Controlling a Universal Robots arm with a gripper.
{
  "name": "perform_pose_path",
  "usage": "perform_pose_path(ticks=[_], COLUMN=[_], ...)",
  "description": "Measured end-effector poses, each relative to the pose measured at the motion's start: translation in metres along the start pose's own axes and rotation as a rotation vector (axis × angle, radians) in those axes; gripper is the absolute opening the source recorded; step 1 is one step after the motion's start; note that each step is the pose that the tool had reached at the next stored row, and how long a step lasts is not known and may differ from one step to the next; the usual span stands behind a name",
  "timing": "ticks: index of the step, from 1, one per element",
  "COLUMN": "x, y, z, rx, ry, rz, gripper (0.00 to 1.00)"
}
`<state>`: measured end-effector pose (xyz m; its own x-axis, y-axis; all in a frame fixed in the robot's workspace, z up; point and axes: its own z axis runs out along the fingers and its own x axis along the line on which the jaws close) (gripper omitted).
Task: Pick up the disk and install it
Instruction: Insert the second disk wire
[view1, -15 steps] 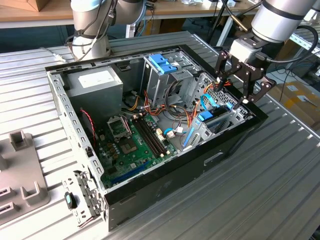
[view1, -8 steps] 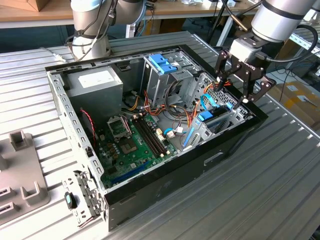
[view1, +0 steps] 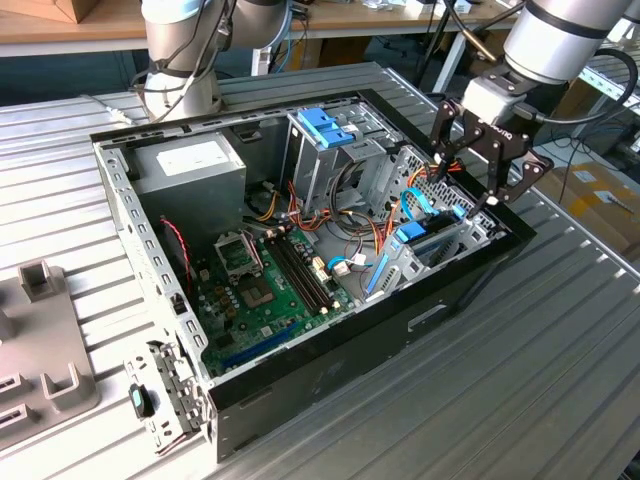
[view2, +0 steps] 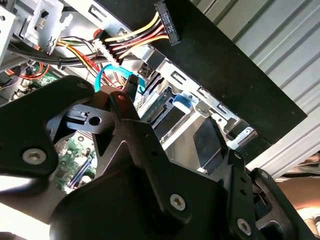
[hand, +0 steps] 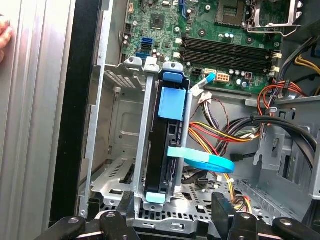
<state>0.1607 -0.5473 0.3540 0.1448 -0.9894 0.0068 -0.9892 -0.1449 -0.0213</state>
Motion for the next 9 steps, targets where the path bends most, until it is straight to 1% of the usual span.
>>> perform_pose_path(ticks=[4,8,9], x=[-0.0004,-0.0017,-0.0023], y=[-0.0003,-0.0004,-0.0006], z=[0.0000,0.0000,0.0000], rx=[0.0005,0.0011,0.0013], ry=[-0.0014,-0.0033,-0.0039], rz=[-0.064,-0.150,-0.186], gripper=[0.71,0.71,0.71])
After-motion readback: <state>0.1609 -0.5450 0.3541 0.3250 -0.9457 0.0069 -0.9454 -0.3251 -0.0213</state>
